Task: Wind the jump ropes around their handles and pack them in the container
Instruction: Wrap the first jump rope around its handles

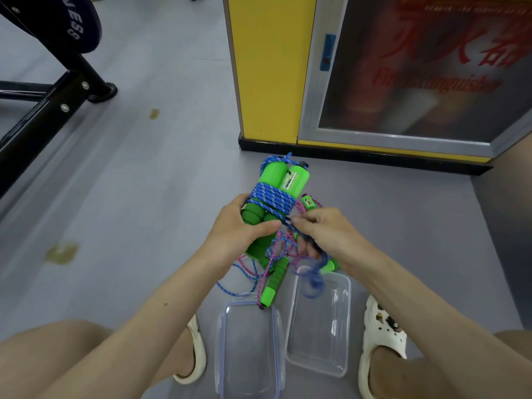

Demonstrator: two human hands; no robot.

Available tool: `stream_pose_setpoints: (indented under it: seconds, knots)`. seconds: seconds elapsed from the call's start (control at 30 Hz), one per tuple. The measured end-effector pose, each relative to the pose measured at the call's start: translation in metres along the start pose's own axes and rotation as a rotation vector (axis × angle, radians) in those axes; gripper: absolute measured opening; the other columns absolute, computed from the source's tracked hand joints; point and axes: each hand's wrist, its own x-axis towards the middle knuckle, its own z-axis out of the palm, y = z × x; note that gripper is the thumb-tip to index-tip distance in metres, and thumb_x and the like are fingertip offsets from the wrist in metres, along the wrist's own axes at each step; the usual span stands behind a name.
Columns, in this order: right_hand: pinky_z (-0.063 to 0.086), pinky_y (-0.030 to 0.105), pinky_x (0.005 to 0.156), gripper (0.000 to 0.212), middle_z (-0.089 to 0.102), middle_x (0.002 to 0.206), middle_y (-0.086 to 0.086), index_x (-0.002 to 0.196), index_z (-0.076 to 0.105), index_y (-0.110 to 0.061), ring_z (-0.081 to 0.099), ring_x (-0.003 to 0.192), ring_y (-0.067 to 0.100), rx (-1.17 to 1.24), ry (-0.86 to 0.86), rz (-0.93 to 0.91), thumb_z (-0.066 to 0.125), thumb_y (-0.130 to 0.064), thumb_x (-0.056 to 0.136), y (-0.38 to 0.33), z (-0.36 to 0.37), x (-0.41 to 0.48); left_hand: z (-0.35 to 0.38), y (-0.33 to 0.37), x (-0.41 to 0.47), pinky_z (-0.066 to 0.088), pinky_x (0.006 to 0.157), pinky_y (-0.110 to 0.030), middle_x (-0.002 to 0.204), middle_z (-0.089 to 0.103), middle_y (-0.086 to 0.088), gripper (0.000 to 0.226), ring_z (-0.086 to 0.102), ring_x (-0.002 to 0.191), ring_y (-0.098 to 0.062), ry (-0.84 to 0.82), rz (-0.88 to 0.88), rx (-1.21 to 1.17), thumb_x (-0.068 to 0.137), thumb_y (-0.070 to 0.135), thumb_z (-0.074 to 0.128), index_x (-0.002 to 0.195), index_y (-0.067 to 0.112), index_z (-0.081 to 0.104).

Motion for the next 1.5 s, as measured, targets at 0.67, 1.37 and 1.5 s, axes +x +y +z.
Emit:
stream_pose_setpoints:
  seconds: [0.67, 1.37, 1.5]
  knots:
    - [0.027, 0.014, 0.041, 0.030, 0.040, 0.044, -0.002, 0.076, 0.070, 0.000, 0.030, 0.036, 0.004, -0.101, -0.059, -0.059, 0.060, -0.022, 0.092, -0.004, 0.008, 0.000, 0.013, -0.011, -0.010, 0.031, 0.062, -0.030, 0.103, 0.067, 0.001, 0.047, 0.062, 0.095, -0.026, 0.371, 0.360, 1.003, 0.087, 0.039, 0.063, 0.128, 0.023, 0.046]
    - [0.030, 0.021, 0.047, 0.048, 0.049, 0.054, 0.006, 0.061, 0.053, -0.010, 0.033, 0.037, 0.008, 0.140, -0.043, 0.055, 0.056, -0.049, 0.089, 0.008, -0.003, -0.005, 0.017, -0.040, 0.001, 0.037, 0.073, -0.030, 0.092, 0.047, -0.004, 0.089, 0.044, 0.083, -0.019, 0.088, 0.706, 1.127, 0.076, 0.058, 0.042, 0.153, 0.021, 0.017]
    - [0.028, 0.016, 0.040, 0.043, 0.048, 0.056, 0.007, 0.064, 0.051, -0.008, 0.034, 0.034, 0.005, 0.186, -0.037, -0.016, 0.052, -0.039, 0.094, 0.004, -0.011, 0.001, 0.013, -0.011, 0.000, 0.036, 0.082, -0.016, 0.103, 0.042, 0.002, 0.089, 0.041, 0.094, -0.008, -0.122, 0.293, 0.614, 0.075, 0.065, 0.060, 0.149, 0.037, 0.018]
